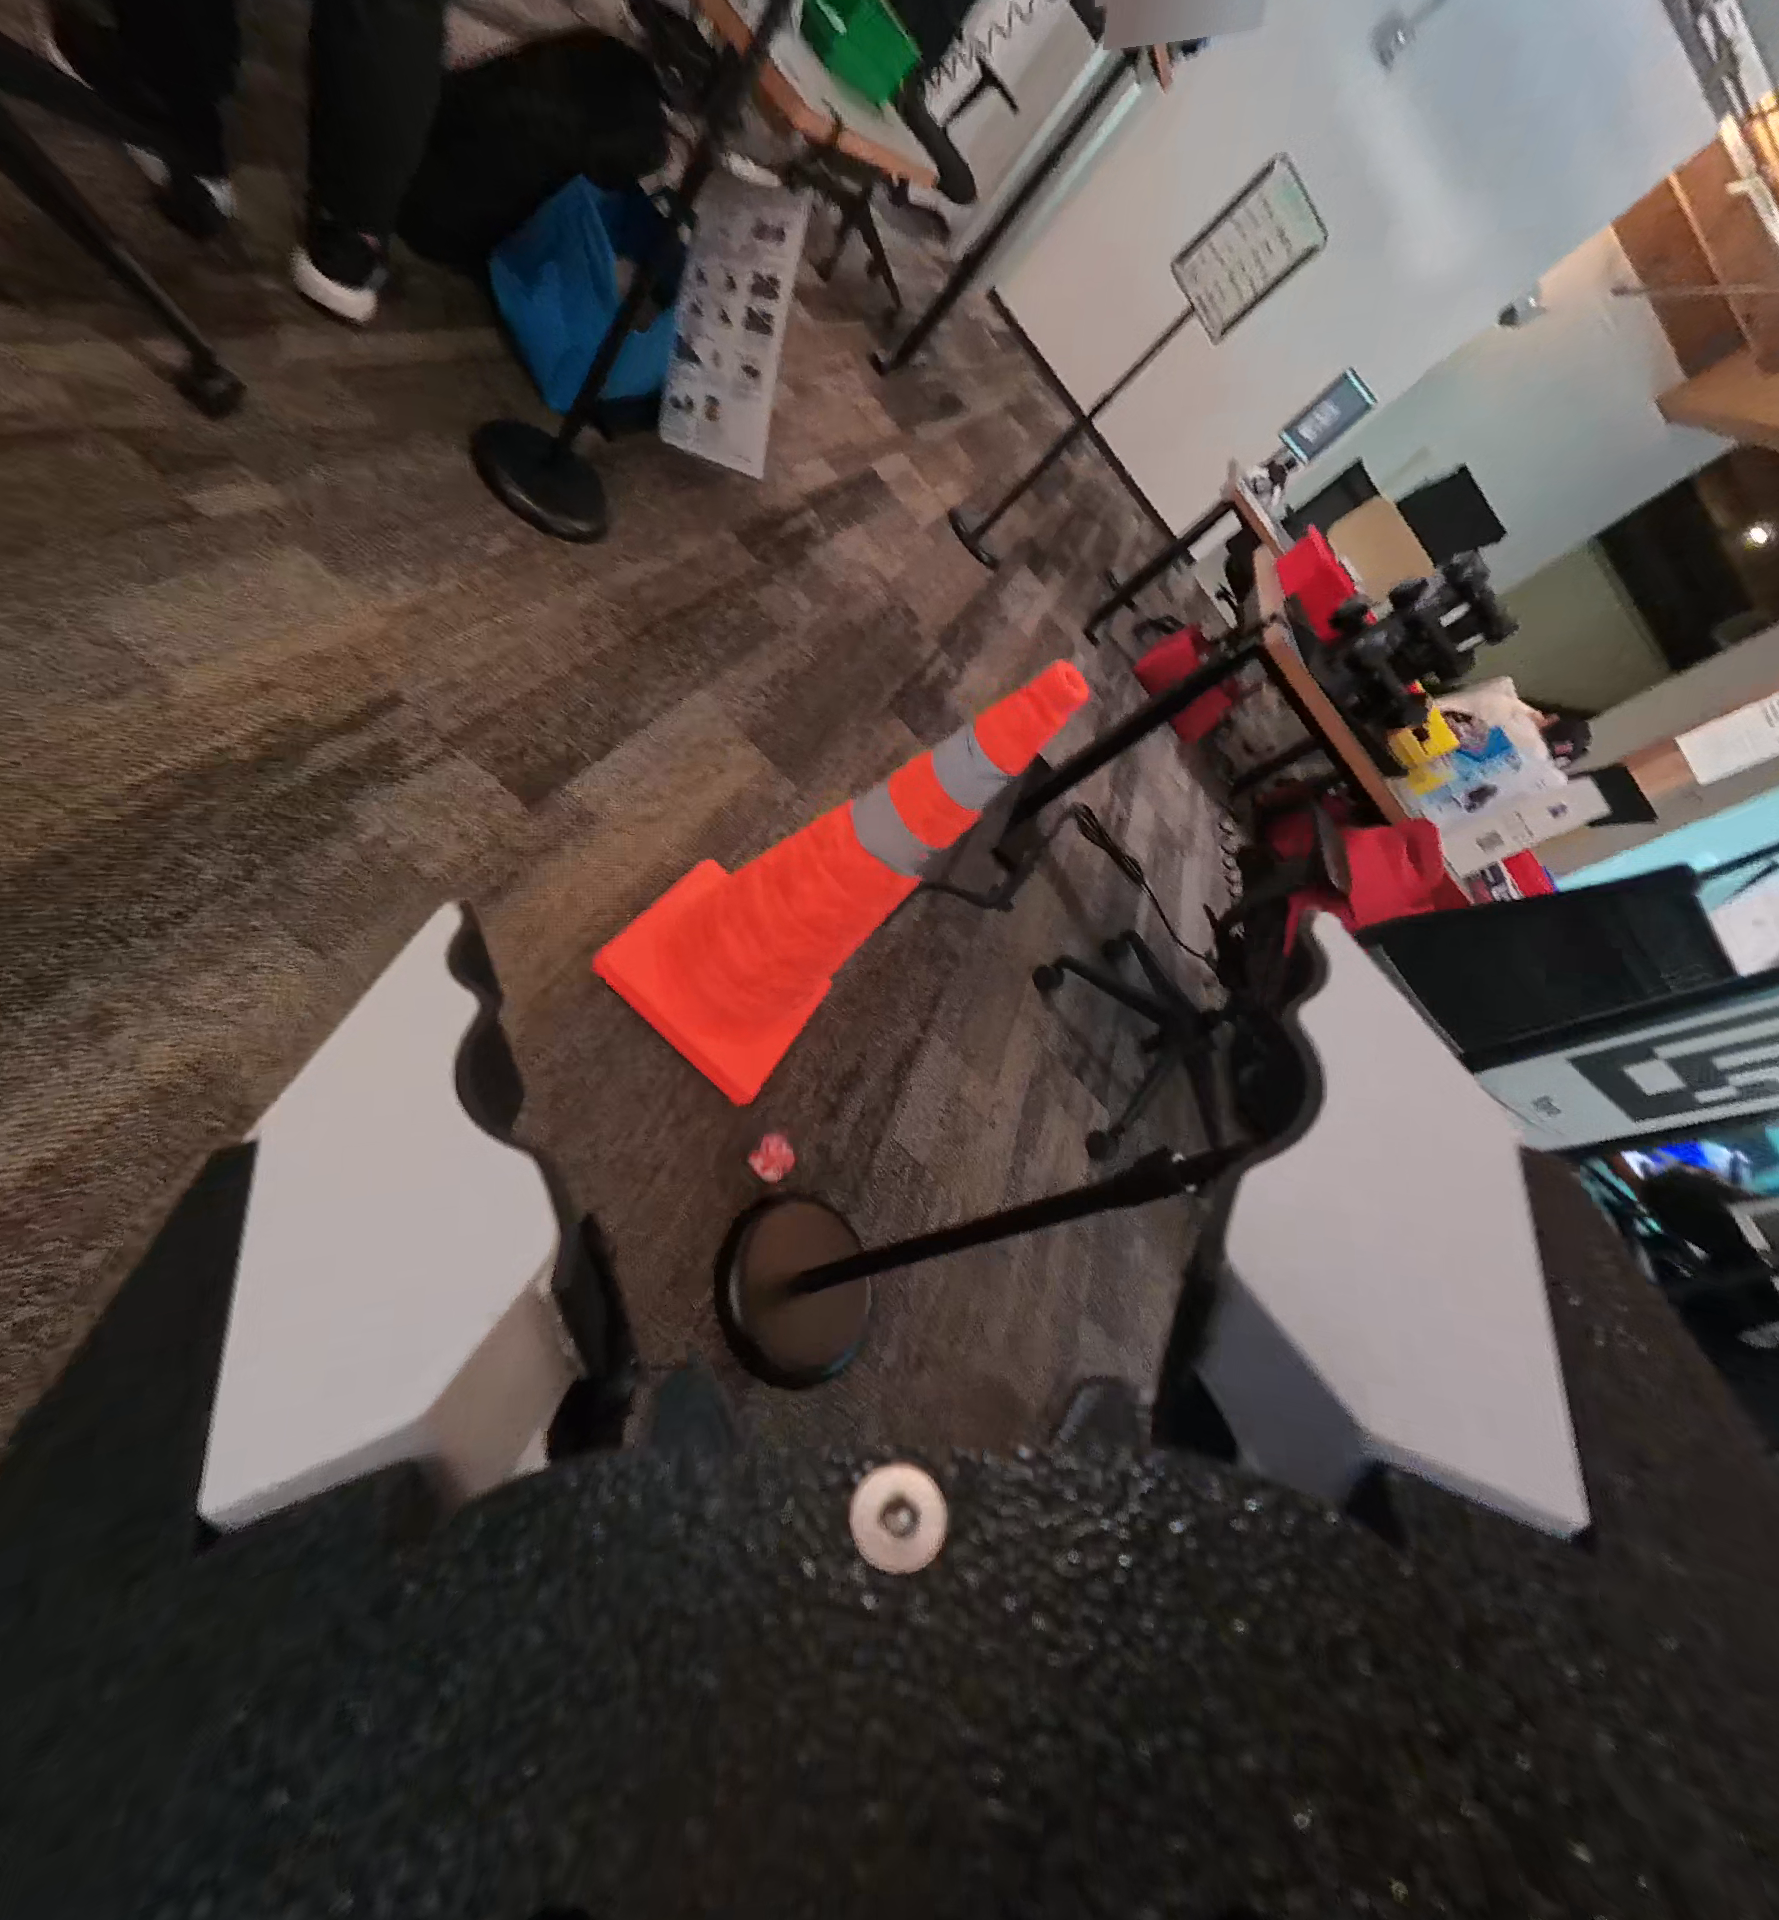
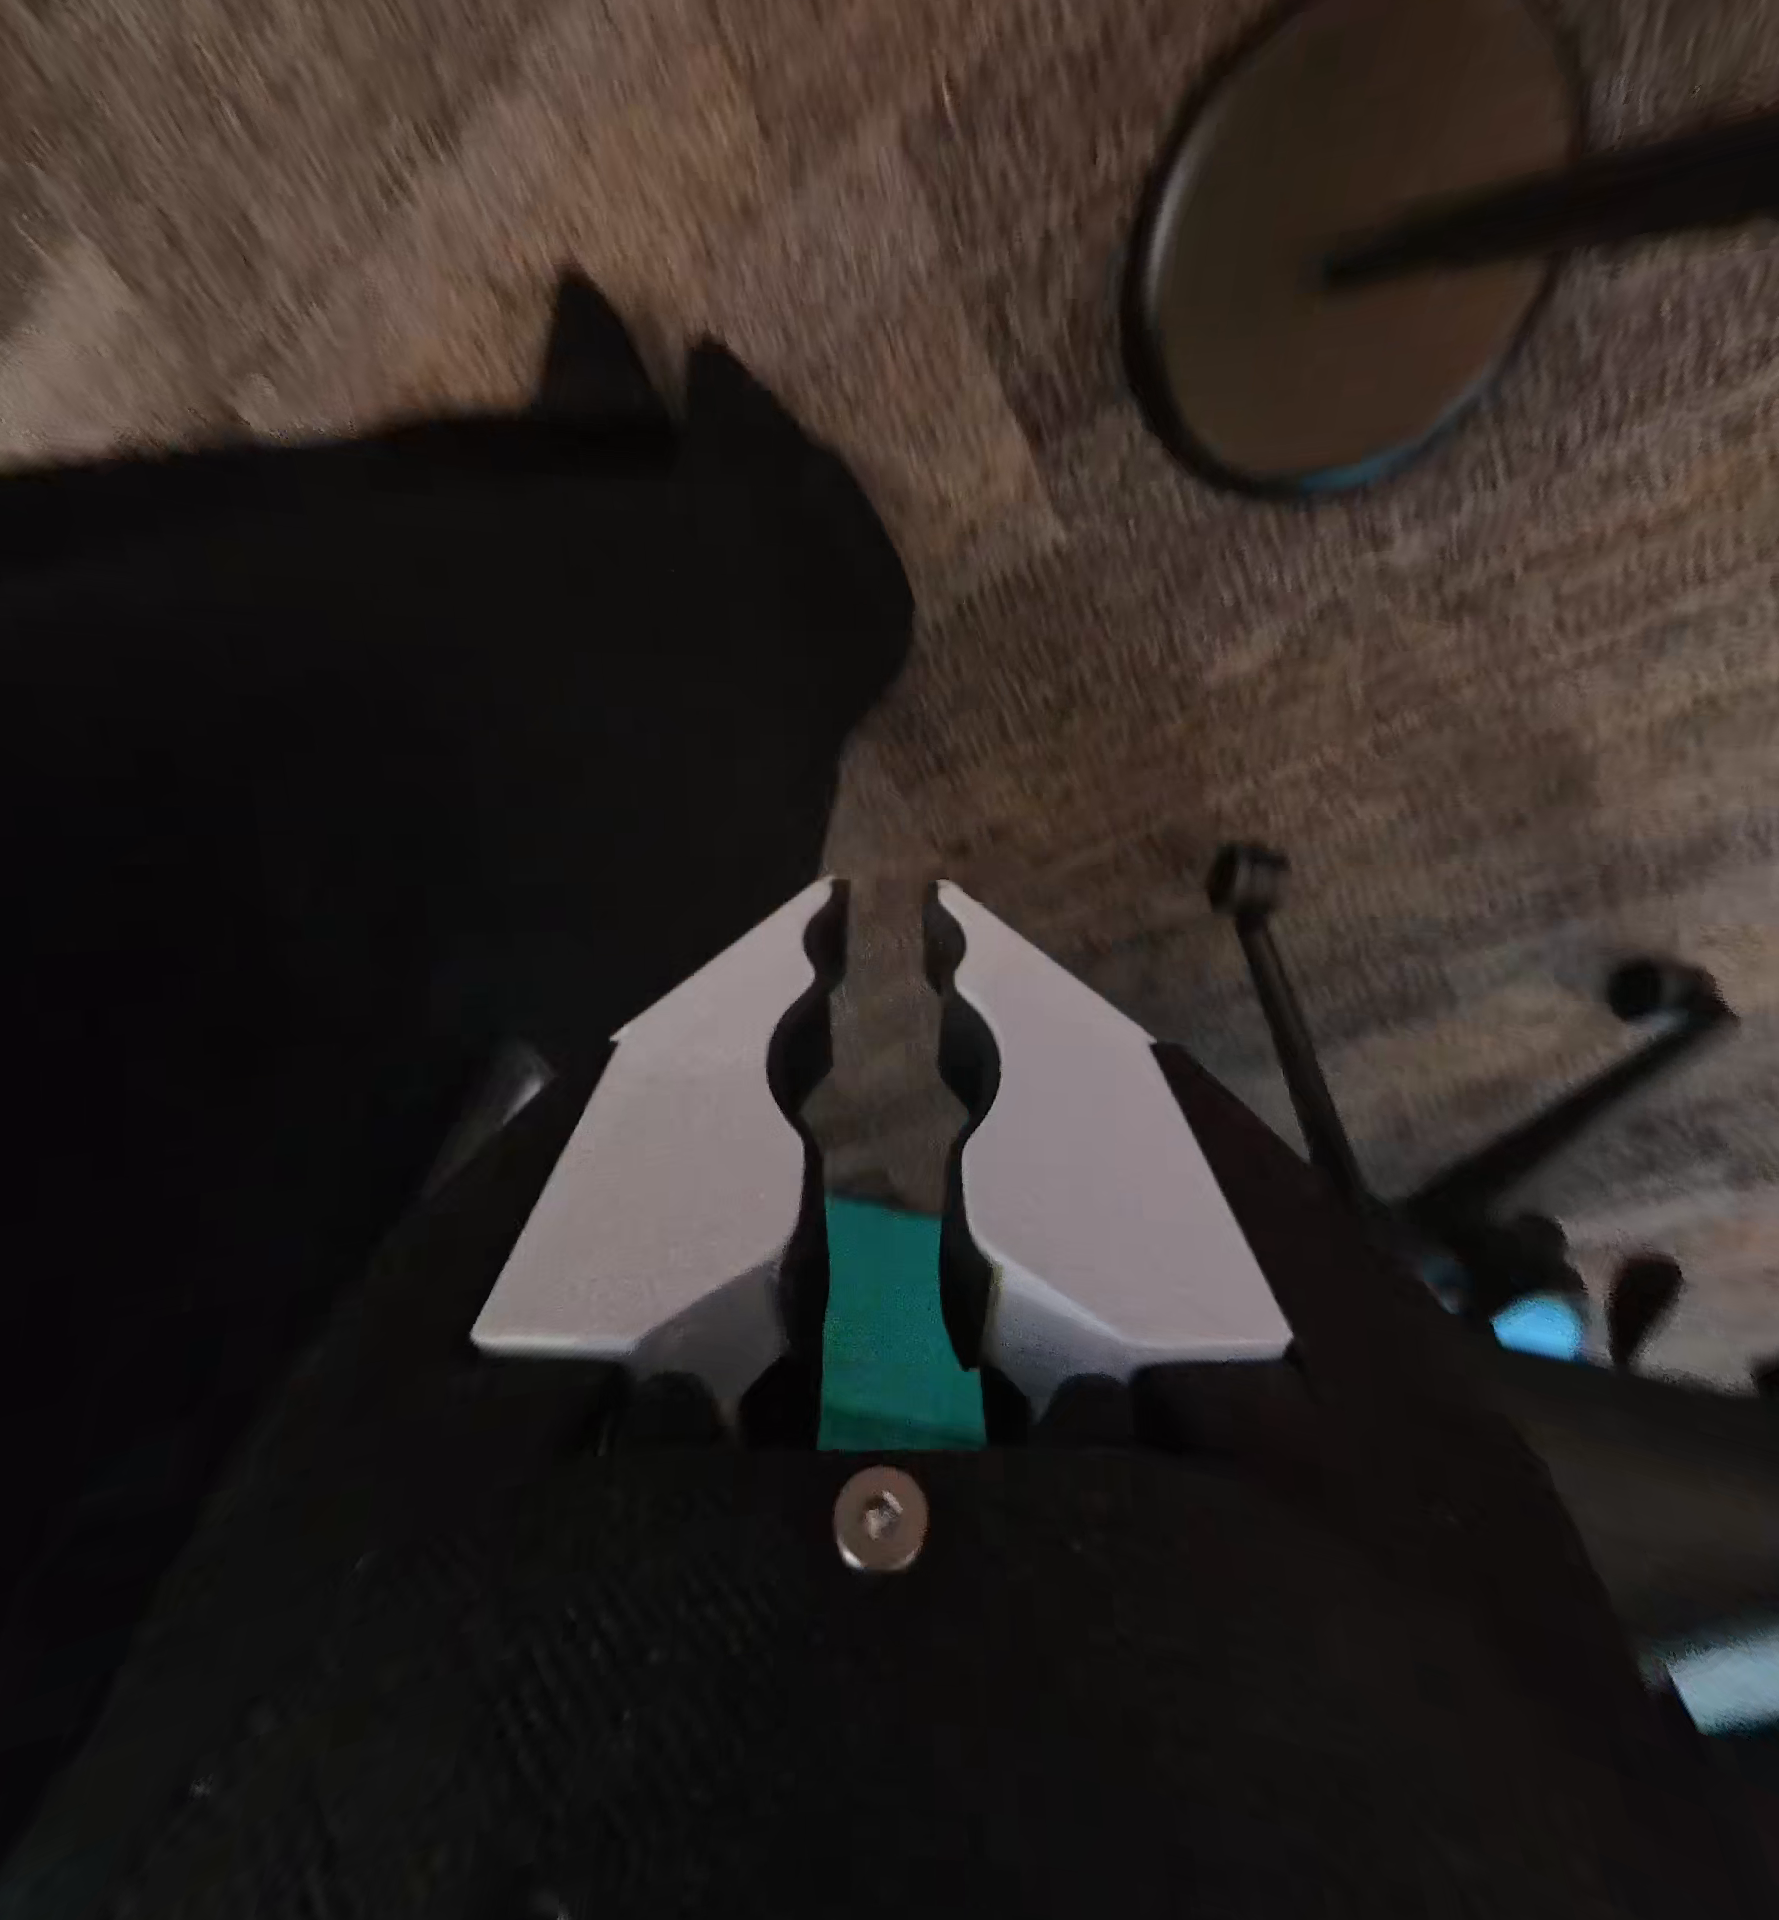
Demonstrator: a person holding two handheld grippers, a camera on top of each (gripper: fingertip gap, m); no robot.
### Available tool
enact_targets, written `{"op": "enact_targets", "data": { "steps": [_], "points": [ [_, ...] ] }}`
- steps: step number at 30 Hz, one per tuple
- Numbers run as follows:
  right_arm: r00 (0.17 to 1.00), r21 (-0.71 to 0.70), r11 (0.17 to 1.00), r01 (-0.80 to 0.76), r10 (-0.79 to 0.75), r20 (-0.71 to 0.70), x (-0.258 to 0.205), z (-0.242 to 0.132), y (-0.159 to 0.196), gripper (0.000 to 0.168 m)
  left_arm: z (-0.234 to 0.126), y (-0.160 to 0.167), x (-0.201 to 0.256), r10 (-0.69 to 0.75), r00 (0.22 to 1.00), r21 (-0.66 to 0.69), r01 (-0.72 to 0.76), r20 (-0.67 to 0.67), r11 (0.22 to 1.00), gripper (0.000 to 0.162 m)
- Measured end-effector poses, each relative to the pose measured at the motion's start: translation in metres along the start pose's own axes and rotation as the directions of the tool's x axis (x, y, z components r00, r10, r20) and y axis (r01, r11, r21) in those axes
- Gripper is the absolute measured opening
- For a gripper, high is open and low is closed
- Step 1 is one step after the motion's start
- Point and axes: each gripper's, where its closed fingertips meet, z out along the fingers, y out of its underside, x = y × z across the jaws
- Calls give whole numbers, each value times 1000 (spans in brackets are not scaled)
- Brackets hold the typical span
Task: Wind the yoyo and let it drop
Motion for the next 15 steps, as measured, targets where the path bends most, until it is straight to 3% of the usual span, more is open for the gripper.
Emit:
{"op": "enact_targets", "data": {
  "steps": [3, 8, 12, 15],
  "points": [
    [999, 94, 995, 44, -46, 26, -21, 6, -56, 24, 31, 32, -6, -68, 997, -79, 66, -26, 995, 144],
    [998, 118, 991, 62, -65, 15, -26, 24, -126, 30, 80, 68, -8, -170, 984, -184, 159, -47, 970, 142],
    [990, 172, 975, -140, 137, 30, -4, 35, -193, 31, 120, 67, -10, -157, 986, -214, 143, -50, 966, 139],
    [902, 245, 868, -431, 422, 92, 28, 48, -253, 31, 154, 58, -28, -113, 993, -182, 107, -22, 977, 131]
  ]
}}
